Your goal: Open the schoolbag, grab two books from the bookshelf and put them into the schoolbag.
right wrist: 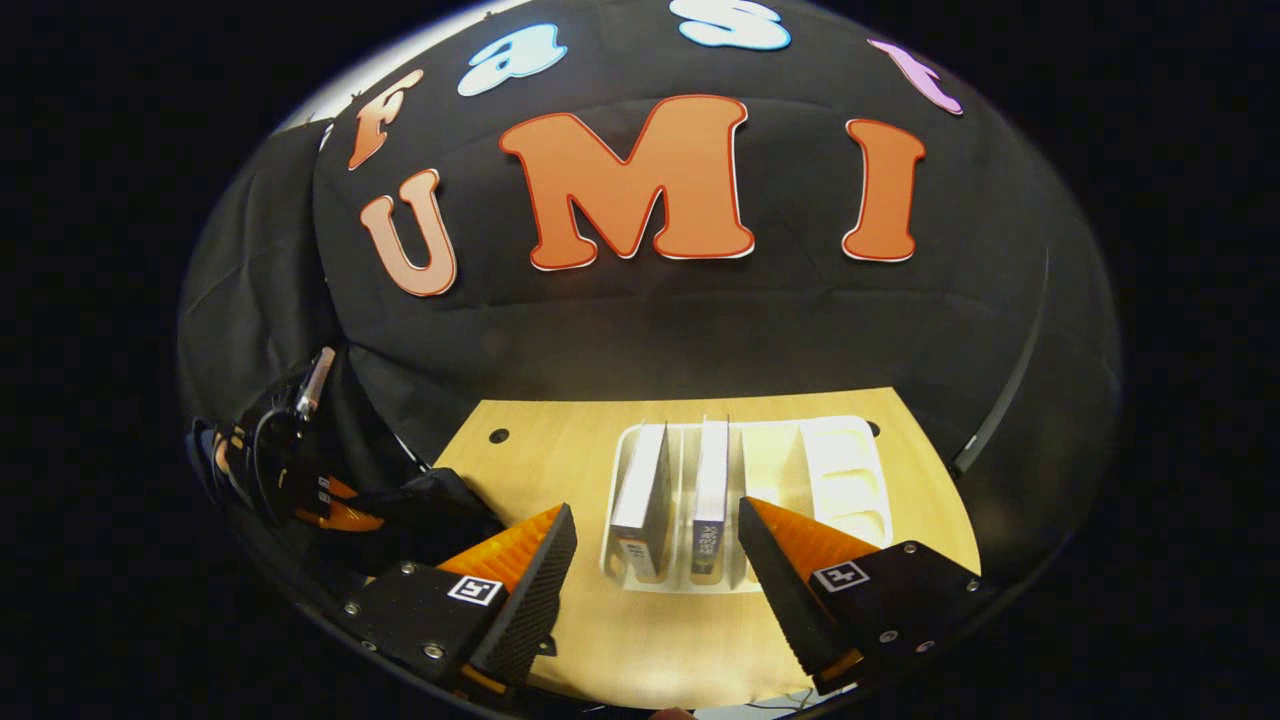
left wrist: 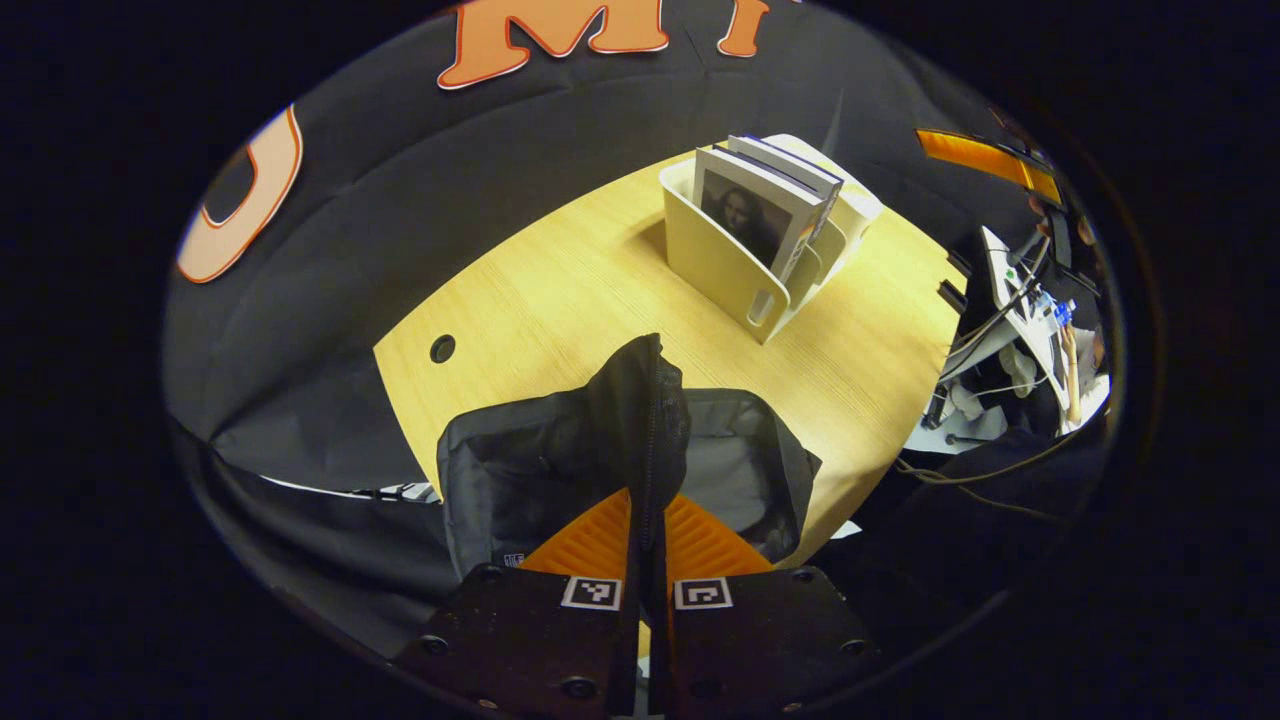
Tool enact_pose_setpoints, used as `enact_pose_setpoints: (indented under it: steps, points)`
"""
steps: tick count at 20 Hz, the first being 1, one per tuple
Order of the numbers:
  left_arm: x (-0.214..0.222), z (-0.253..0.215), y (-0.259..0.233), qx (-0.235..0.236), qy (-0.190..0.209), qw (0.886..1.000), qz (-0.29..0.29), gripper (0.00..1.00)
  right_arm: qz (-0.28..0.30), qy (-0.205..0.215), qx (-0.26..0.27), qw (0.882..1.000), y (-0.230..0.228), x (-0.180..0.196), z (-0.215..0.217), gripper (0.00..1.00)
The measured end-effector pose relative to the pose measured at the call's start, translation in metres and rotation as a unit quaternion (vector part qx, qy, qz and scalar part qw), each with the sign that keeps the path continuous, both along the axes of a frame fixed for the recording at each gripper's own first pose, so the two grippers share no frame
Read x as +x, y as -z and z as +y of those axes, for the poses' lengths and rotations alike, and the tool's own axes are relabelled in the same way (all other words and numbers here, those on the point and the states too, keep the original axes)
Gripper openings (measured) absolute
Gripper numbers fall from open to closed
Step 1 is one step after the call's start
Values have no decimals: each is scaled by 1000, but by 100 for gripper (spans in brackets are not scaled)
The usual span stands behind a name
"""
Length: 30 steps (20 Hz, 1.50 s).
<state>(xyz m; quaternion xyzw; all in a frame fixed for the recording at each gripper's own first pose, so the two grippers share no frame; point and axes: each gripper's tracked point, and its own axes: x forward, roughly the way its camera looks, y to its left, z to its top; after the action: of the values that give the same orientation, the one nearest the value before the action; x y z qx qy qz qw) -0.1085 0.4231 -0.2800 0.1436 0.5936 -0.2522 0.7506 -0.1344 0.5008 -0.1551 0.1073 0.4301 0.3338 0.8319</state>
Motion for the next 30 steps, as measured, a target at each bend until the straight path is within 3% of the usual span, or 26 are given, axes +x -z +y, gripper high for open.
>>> enact_pose_setpoints:
  steps: [5,9,18,20,21,22,23,24,25,26,27,30]
  points:
    - [7,9,-3,-7,-10,1000,9,6,43,-59,-34,997,-3,18,35,97]
    - [7,4,-2,-5,-23,1000,11,5,97,-94,-67,989,34,31,72,97]
    - [5,-2,9,-6,-74,997,35,5,239,-124,-153,951,142,43,117,92]
    - [6,-2,13,-3,-80,996,39,5,266,-120,-161,943,158,38,124,87]
    - [7,-3,13,-3,-83,996,42,5,280,-121,-162,938,163,32,127,81]
    - [7,-3,13,-2,-84,996,43,5,290,-125,-169,934,168,28,128,67]
    - [7,-4,14,-1,-85,995,45,5,293,-125,-181,930,175,24,126,68]
    - [8,-4,15,0,-86,995,45,5,295,-122,-194,928,182,22,123,62]
    - [9,-3,15,1,-85,995,46,5,301,-116,-201,925,184,21,122,47]
    - [9,-4,15,2,-85,995,47,10,304,-114,-203,924,182,24,122,50]
    - [9,-4,14,1,-84,995,47,5,306,-110,-206,923,183,24,118,39]
    - [8,-4,16,-2,-83,995,49,5,305,-94,-204,925,171,32,106,36]
